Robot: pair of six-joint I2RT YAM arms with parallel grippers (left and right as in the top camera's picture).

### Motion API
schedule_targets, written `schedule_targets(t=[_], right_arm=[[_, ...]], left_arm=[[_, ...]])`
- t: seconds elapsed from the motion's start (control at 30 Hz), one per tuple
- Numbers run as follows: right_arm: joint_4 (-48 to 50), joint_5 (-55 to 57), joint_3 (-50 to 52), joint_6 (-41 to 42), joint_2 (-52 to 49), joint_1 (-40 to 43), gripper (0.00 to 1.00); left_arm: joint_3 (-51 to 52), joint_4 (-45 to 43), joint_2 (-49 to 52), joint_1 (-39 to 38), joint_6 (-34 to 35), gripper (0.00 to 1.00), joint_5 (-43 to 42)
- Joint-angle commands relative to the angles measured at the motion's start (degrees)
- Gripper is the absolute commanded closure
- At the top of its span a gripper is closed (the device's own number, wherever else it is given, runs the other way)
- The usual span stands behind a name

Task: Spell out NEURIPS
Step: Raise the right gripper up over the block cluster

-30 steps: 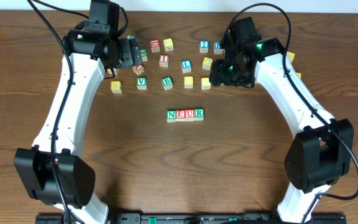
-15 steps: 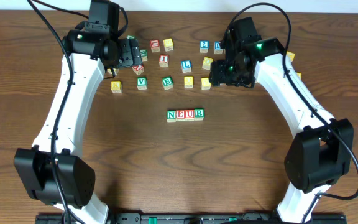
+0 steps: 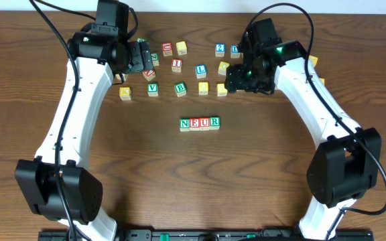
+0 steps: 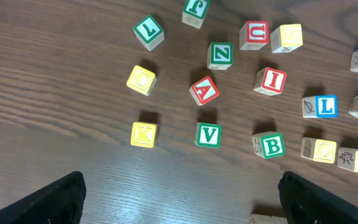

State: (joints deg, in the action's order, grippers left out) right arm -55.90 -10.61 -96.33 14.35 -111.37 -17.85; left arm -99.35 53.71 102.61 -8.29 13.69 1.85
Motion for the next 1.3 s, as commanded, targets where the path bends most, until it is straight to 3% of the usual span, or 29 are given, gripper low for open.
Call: schedule_targets(t=[0.0,0.07,0.3,0.57,0.8,1.27], right_arm=[[0.2,0.7,-0.5,-0.7,0.7,0.1,0.27],[0.5,0.8,-0.5,-0.7,0.7,0.1,0.24],[1.0,0.8,-0.5,-0.7,0.7,0.1,0.01],[1.4,0.7,-0.5,-0.7,0.7,0.1,0.01],[0.3,0.6,-0.5,-0.7,0.7,0.1,0.12],[0.9,0.6,-0.5,-2.4,0.7,-1.4,0.11]], left_arm=[[0.5,0.2,0.3,0.2,0.5,0.02,0.2],[0.5,0.2,0.3,0.2,0.5,0.02,0.1],[0.5,0.2,0.3,0.2,0.5,0.02,0.2],[0.5,0.2,0.3,0.2,0.5,0.02,0.1],[0.5,0.2,0.3,0.2,0.5,0.02,0.2],[0.5,-0.7,0.3,0.2,0.5,0.02,0.2]])
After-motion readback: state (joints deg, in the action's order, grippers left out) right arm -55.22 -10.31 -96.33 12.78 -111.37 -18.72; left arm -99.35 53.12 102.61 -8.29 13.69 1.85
